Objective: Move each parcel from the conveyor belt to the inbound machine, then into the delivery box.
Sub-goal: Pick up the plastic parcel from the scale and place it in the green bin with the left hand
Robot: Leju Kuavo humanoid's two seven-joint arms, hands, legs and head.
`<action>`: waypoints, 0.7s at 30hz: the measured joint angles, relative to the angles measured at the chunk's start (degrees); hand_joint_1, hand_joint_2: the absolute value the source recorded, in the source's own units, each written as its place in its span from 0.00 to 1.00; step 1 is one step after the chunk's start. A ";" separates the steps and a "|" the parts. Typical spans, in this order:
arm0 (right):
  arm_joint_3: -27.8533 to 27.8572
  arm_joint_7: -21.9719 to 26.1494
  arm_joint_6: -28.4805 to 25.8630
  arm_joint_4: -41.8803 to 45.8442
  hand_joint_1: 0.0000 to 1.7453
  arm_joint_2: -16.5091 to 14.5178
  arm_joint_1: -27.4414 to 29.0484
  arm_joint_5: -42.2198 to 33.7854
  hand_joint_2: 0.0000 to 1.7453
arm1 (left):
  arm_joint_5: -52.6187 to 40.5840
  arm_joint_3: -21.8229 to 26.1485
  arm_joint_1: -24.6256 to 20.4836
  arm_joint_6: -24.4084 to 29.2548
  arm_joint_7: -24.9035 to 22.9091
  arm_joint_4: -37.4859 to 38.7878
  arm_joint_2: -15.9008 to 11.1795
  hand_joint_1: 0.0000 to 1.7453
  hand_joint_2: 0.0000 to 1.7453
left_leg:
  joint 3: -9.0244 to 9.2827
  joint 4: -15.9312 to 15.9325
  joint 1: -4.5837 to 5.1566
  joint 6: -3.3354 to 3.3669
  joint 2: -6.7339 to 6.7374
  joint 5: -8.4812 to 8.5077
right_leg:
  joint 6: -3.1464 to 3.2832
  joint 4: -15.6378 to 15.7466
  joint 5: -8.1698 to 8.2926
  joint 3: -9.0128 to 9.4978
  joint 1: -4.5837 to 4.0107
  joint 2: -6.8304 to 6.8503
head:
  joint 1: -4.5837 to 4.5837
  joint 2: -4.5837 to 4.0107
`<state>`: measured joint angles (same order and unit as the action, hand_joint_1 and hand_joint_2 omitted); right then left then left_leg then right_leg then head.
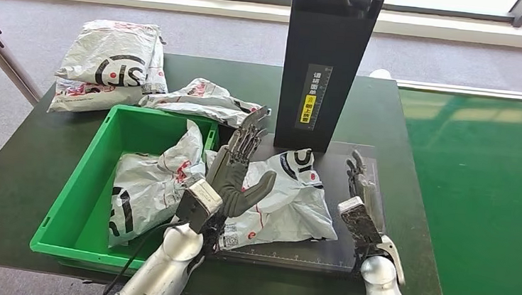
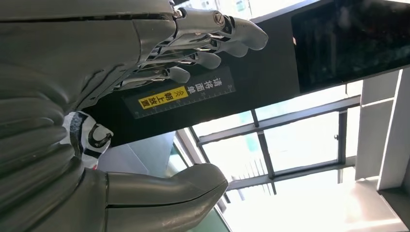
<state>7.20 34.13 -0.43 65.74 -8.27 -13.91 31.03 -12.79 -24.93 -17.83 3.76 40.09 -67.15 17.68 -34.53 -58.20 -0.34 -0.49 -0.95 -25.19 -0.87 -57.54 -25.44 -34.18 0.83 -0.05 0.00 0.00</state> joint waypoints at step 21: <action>0.91 6.06 -39.37 26.54 0.00 -1.26 6.43 -12.99 1.00 | -25.44 -19.78 -9.80 17.57 -18.88 33.92 2.16 0.00 1.00 | 0.04 0.00 0.10 0.01 0.23 -0.07 | -0.02 -0.01 0.03 -0.04 0.08 -0.20 | -0.01 0.00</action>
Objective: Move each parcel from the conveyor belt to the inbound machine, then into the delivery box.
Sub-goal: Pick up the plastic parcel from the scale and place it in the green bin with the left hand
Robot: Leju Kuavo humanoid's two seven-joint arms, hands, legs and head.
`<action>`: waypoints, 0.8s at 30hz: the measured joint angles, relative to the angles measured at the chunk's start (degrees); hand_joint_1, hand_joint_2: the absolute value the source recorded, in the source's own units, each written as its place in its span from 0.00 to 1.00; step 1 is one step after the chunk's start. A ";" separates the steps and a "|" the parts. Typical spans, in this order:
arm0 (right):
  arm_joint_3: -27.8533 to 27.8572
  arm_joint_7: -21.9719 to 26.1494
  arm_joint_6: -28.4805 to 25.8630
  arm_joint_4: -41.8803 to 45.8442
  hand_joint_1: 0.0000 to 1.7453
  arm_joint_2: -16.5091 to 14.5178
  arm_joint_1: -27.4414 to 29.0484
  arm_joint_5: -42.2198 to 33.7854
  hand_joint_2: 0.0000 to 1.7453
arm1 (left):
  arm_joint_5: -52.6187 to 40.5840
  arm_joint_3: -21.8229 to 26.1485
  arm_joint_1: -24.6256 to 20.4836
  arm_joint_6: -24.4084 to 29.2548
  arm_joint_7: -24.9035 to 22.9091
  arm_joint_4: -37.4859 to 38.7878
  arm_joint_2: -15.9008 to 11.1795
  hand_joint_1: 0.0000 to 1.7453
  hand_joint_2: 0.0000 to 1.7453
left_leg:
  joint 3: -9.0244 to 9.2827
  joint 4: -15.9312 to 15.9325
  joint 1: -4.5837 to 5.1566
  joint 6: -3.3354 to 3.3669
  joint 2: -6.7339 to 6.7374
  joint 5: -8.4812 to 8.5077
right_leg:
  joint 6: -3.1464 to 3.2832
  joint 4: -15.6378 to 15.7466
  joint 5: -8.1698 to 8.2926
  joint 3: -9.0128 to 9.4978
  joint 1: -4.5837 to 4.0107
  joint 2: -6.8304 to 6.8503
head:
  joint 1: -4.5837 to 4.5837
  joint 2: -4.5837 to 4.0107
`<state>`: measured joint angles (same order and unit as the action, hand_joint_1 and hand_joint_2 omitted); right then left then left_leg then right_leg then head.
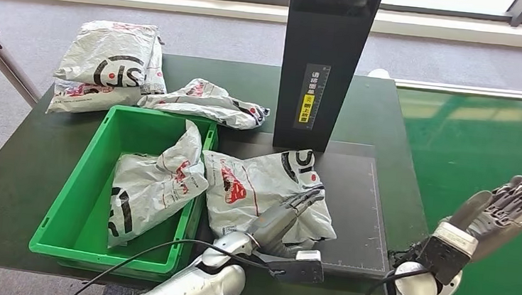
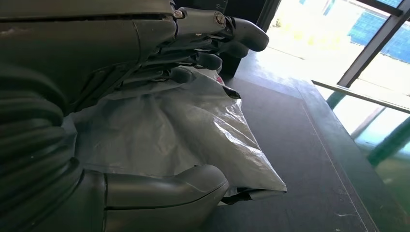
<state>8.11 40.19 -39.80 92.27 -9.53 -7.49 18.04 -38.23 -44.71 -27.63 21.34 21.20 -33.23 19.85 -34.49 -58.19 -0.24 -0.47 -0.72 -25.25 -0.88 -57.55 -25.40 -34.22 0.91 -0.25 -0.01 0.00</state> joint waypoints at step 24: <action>-0.95 0.00 0.00 2.37 0.00 0.00 1.00 0.56 1.00 | -14.04 -3.22 -3.17 6.21 -21.77 7.43 0.74 1.00 1.00 | 0.01 0.00 0.00 0.00 -0.01 0.02 | 0.00 0.00 0.01 0.03 0.00 0.01 | 0.01 0.00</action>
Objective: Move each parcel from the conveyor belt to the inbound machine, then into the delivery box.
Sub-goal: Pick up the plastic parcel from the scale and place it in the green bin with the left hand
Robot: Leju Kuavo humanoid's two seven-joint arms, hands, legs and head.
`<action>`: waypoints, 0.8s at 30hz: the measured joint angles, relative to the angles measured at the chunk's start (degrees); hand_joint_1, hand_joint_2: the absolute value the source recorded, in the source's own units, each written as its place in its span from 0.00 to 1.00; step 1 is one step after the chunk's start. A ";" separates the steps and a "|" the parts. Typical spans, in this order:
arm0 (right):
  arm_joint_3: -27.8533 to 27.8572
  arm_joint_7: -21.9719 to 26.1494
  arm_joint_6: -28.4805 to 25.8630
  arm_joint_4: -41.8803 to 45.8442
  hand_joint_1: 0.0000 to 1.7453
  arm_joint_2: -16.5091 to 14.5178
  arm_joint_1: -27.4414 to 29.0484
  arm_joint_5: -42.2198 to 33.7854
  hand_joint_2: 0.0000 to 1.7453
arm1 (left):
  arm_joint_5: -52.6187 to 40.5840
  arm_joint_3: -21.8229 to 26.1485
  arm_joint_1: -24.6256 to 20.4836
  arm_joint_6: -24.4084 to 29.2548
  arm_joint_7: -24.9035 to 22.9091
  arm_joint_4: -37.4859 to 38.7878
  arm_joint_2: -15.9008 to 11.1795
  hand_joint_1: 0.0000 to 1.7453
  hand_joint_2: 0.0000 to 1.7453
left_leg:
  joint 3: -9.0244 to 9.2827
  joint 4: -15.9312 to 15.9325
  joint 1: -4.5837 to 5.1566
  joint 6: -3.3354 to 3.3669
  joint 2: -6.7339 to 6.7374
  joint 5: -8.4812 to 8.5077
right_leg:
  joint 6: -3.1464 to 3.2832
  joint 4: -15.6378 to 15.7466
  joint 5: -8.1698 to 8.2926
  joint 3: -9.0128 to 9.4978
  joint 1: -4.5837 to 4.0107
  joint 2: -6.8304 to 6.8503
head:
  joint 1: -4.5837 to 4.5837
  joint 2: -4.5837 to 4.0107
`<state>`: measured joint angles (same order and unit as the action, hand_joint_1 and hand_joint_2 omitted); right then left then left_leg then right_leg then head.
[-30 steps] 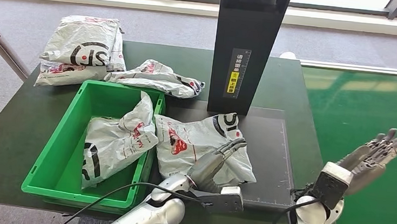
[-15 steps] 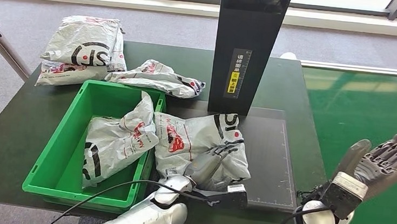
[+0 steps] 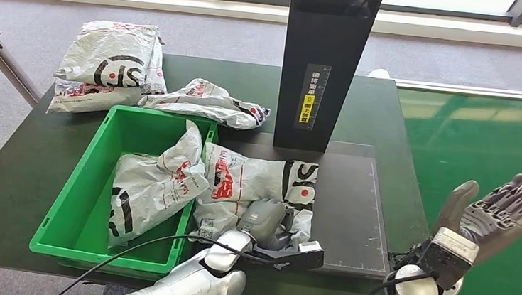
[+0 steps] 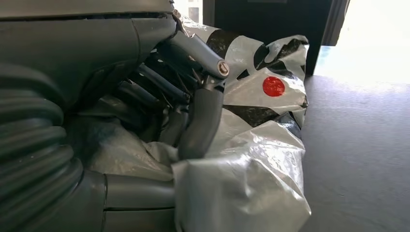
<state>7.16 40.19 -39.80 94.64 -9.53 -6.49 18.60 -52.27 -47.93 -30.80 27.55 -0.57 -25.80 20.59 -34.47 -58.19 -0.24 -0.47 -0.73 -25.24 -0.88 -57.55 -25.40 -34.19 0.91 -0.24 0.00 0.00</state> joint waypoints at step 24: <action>-0.07 0.00 0.00 0.79 0.00 0.00 0.72 0.29 1.00 | -12.25 1.29 -0.03 11.74 -3.97 -1.91 0.02 0.00 1.00 | 0.00 0.00 0.00 0.00 -0.03 0.00 | 0.00 0.00 0.00 0.02 0.01 0.01 | 0.00 0.00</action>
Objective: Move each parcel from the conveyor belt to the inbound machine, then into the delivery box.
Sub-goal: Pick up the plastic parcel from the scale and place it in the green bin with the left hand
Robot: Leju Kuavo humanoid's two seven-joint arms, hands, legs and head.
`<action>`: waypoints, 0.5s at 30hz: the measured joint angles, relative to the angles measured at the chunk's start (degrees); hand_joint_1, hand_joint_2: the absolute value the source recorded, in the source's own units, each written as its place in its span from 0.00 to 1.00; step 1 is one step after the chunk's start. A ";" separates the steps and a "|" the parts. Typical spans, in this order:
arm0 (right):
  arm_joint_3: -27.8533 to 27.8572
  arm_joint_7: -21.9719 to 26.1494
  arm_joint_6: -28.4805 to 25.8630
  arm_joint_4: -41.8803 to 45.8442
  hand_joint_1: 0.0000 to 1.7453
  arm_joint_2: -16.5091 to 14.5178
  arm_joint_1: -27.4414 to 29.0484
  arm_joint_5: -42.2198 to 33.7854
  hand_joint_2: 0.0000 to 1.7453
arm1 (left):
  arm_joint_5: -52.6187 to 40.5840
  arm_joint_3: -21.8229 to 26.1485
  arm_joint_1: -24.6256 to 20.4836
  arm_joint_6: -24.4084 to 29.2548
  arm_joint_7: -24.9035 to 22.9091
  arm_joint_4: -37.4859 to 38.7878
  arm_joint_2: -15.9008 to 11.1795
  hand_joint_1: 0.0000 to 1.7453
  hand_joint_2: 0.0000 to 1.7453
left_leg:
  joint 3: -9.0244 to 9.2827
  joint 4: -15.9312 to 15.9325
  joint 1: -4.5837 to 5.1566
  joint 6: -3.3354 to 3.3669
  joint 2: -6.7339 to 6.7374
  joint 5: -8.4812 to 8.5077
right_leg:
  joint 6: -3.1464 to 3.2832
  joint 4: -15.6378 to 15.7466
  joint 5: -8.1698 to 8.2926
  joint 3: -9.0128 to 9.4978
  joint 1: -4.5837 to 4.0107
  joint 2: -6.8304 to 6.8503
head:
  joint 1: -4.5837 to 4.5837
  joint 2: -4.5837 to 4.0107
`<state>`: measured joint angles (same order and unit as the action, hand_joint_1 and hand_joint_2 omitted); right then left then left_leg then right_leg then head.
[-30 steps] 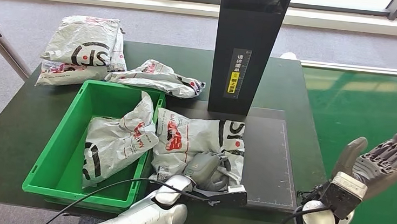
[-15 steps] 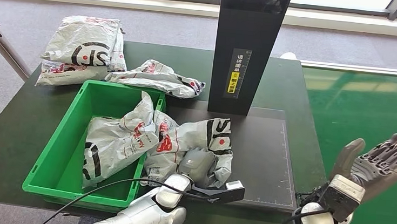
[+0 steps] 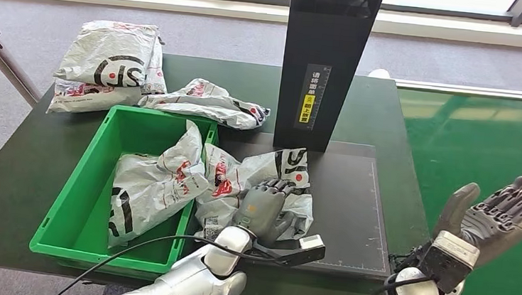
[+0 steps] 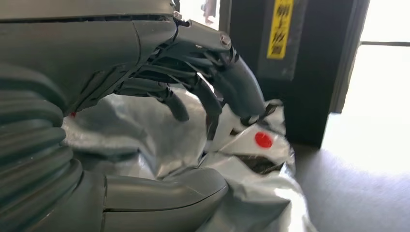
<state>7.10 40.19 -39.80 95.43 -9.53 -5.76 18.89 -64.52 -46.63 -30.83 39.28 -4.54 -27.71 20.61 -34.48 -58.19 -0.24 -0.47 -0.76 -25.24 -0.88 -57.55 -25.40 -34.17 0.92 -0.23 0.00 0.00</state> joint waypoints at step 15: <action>-0.28 -0.02 0.00 0.49 0.00 -0.13 0.14 0.24 1.00 | -10.84 18.41 7.46 0.85 10.73 -24.57 -0.69 0.00 0.25 | 0.01 0.01 -0.01 0.00 0.01 0.00 | 0.00 0.00 -0.01 0.02 -0.02 0.00 | 0.01 0.00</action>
<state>6.82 40.18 -39.80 95.91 -9.66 -5.62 19.13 -75.37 -28.22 -23.38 40.13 6.19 -52.28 19.92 -34.46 -58.19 -0.25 -0.47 -0.75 -25.23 -0.89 -57.55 -25.40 -34.15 0.90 -0.22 0.01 0.00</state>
